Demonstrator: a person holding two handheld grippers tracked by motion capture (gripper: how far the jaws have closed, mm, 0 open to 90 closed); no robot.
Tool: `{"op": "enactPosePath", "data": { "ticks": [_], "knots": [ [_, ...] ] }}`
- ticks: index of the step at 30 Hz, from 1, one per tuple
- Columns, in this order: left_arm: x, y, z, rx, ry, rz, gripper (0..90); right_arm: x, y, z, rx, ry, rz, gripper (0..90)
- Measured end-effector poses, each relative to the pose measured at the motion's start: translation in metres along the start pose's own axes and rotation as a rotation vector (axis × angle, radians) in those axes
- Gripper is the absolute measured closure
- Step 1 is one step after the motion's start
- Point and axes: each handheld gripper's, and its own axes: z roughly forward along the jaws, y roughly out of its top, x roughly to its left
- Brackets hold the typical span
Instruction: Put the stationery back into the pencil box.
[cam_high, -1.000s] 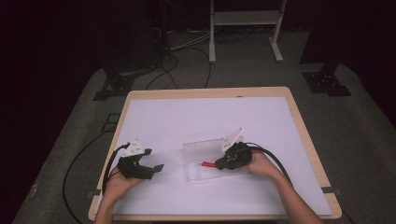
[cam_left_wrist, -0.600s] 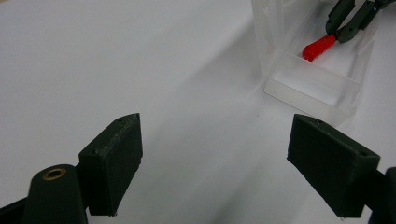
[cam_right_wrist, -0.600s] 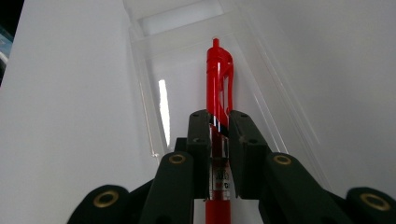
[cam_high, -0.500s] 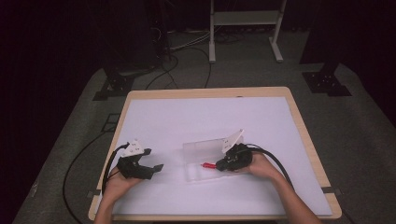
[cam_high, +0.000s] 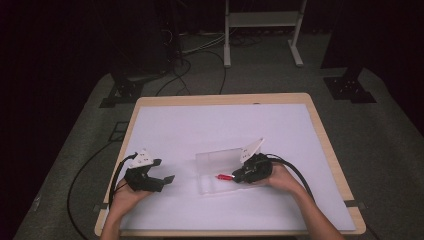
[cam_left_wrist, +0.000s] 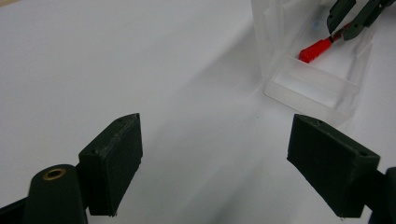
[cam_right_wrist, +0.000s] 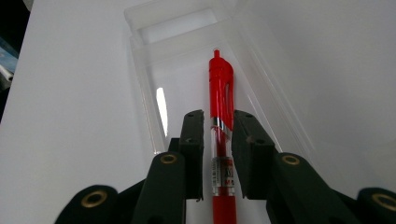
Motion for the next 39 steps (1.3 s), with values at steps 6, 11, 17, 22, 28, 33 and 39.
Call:
{"op": "enactPosePath", "data": {
  "ticks": [6, 11, 17, 22, 28, 33, 39],
  "knots": [
    [0.0, 0.002, -0.001, -0.018, -0.014, -0.002, 17.5, 0.0, -0.003, -0.014, -0.029, -0.02, 0.018, 70.5],
    [0.001, 0.003, -0.004, -0.033, -0.016, -0.005, 17.5, -0.001, -0.004, -0.023, -0.055, -0.033, 0.021, 67.5],
    [0.002, 0.002, -0.003, -0.031, -0.015, -0.005, 17.5, -0.002, -0.008, -0.035, -0.074, -0.045, 0.052, 60.5],
    [0.001, 0.002, -0.001, -0.015, -0.004, -0.005, 17.5, -0.003, -0.01, -0.046, -0.085, -0.069, 0.057, 54.4],
    [0.0, 0.003, -0.002, -0.023, -0.009, 0.0, 17.5, -0.002, -0.013, -0.054, -0.099, -0.08, 0.086, 50.9],
    [0.0, 0.003, -0.002, -0.024, -0.008, -0.001, 17.5, -0.001, -0.014, -0.061, -0.11, -0.097, 0.093, 48.7],
    [0.0, 0.003, 0.0, -0.02, -0.011, -0.005, 17.5, -0.002, -0.021, -0.07, -0.116, -0.116, 0.108, 46.8]
  ]
}}
